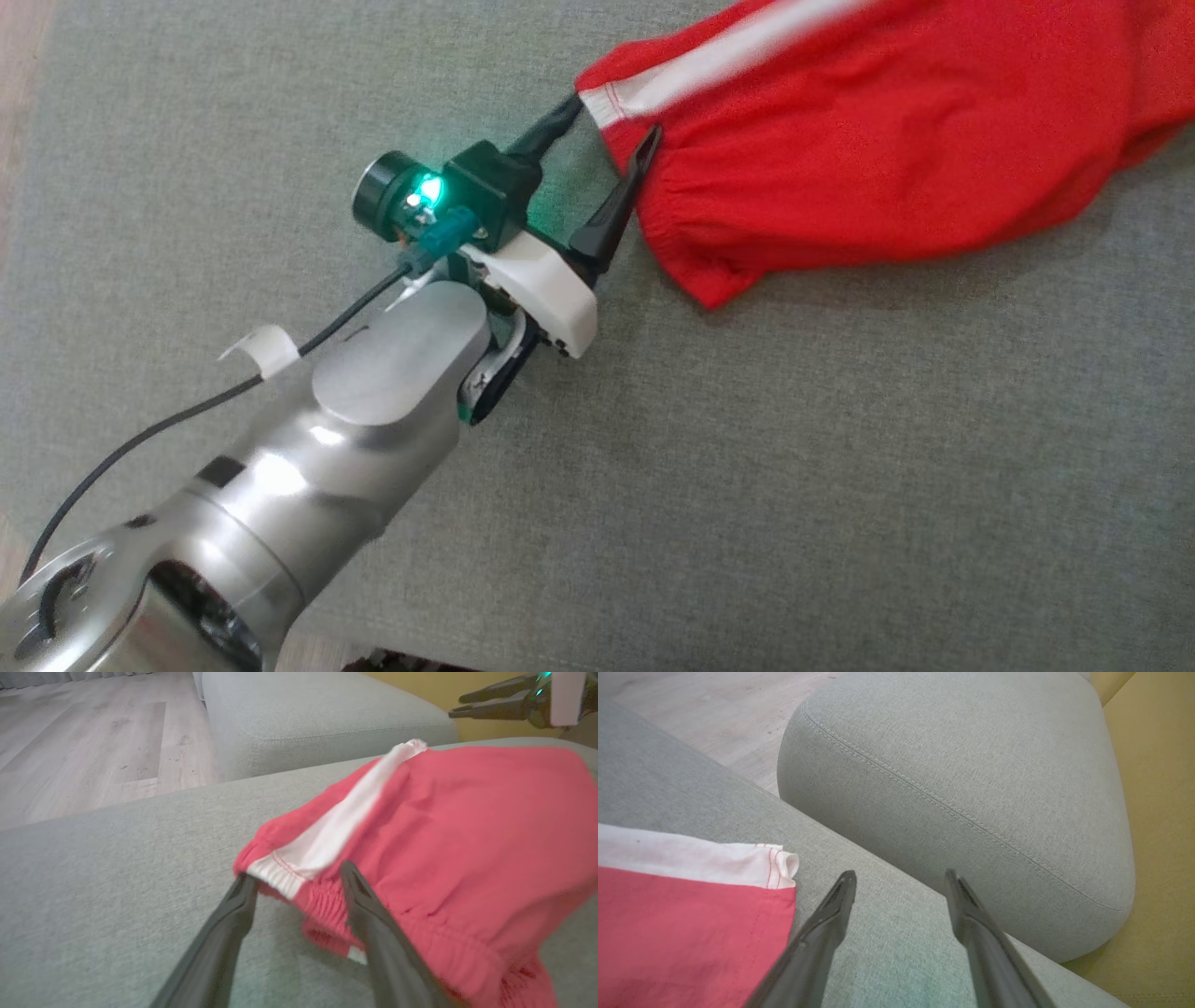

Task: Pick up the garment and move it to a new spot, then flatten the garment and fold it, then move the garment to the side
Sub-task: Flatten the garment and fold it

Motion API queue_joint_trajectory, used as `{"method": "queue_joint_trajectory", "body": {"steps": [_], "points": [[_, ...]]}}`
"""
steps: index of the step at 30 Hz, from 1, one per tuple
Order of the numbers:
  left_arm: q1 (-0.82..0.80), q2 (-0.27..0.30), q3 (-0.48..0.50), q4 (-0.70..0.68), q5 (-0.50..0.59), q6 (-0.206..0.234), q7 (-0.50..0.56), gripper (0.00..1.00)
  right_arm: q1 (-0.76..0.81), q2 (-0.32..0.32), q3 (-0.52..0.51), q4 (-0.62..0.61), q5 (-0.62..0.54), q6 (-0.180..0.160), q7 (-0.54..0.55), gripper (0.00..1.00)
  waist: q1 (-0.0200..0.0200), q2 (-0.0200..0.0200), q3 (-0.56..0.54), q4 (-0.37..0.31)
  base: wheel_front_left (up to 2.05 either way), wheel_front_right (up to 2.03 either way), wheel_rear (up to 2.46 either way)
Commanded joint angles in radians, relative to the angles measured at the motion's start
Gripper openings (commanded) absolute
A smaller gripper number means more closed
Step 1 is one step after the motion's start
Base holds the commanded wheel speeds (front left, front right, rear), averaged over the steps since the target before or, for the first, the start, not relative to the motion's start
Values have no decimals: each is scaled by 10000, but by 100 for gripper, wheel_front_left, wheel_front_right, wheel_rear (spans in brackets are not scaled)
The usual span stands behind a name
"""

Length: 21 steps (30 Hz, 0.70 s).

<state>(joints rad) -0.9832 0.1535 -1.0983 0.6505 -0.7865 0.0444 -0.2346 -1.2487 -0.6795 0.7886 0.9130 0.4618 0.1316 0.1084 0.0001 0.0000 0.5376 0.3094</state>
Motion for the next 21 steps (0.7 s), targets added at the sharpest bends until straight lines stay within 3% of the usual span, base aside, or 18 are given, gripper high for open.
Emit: {"method": "queue_joint_trajectory", "body": {"steps": [1,11,21], "points": [[-364,276,360,-64,-10,77,-111,100,-172,23,-102,-111,17,-9,-169,100,-1,0,9,-20,0,0,0],[75,533,1236,224,216,406,-265,100,477,295,-939,435,1044,-9,-1585,100,-1,0,-1141,-479,0,0,0],[1652,1115,3485,-1437,1224,1197,-270,100,2252,1343,-2424,-157,2170,-9,-3543,100,-1,0,-2762,-1326,0,0,0]]}}
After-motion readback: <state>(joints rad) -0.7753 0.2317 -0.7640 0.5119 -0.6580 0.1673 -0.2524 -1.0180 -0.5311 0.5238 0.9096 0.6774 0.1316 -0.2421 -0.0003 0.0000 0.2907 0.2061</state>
